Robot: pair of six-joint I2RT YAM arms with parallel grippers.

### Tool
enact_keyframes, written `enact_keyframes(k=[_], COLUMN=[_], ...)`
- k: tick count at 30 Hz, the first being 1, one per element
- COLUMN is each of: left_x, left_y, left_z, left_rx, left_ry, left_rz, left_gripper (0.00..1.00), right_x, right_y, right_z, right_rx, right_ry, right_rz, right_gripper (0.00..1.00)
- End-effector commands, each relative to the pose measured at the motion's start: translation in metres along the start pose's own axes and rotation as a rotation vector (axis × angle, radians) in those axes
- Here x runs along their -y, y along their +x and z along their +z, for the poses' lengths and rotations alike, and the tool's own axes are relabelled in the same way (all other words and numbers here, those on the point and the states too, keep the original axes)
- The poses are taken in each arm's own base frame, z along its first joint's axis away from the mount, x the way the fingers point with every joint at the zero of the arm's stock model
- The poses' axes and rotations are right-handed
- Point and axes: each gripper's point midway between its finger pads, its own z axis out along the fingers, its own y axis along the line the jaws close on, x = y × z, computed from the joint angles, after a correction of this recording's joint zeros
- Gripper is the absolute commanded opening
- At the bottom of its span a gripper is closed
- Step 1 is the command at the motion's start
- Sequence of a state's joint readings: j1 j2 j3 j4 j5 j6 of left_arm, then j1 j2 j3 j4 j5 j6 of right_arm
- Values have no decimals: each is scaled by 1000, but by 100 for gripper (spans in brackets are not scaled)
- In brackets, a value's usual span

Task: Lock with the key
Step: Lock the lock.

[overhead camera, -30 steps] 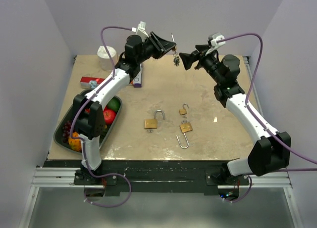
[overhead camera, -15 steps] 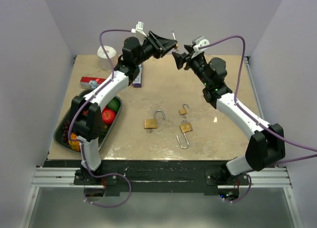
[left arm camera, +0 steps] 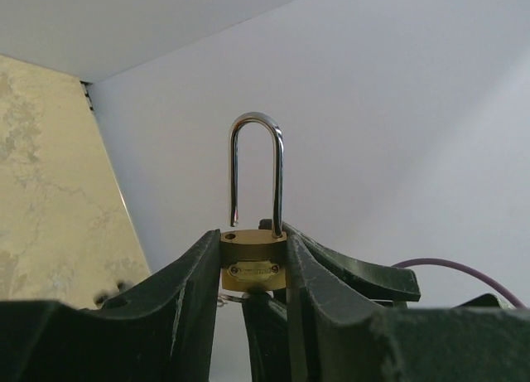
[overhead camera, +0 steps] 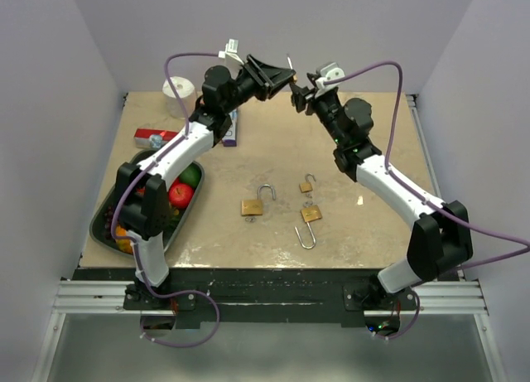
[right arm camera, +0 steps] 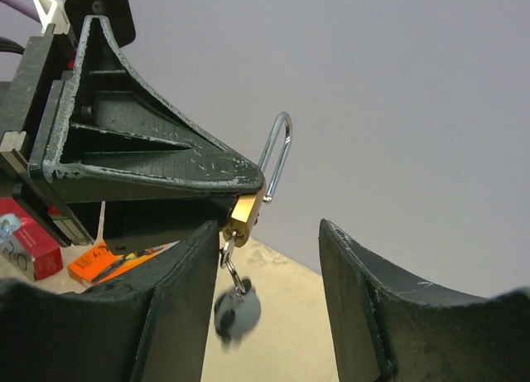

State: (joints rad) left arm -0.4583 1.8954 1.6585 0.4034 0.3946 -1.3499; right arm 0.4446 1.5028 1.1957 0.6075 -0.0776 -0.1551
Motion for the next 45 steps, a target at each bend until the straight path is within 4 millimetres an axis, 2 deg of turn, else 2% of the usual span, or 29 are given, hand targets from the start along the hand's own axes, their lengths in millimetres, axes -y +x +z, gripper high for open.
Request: enact_keyframes(k=[1, 4, 7, 17, 20, 29, 37, 39, 45], left_x=[60, 62, 61, 56, 50, 31, 28, 32, 21], left_y=[-8, -8, -5, 1, 1, 3, 2, 2, 6], left_z=[-16, -16, -17, -16, -15, -12, -9, -8, -7], left_rx=[24, 24, 18, 9, 9, 7, 10, 9, 1], left_ry=[133, 139, 138, 125, 107, 60, 48, 59, 22], left_rz=[44, 43, 47, 29, 19, -34, -37, -26, -51], left_gripper=[0, 0, 0, 0, 0, 0, 0, 0, 0], right_x=[-1, -3, 5, 7, 3, -11, -12, -7, -6], right_y=[-25, -23, -21, -33, -41, -41, -35, -32, -35], right_z=[8, 11, 14, 22, 22, 21, 17, 18, 22], right_rx=[87, 80, 75, 130, 158, 160, 125, 120, 148], right_ry=[-10, -10, 35, 54, 36, -25, -39, -12, 0], right_rz=[-19, -18, -18, 2, 13, 53, 18, 2, 17], right_gripper=[54, 52, 51, 45, 46, 48, 51, 50, 49])
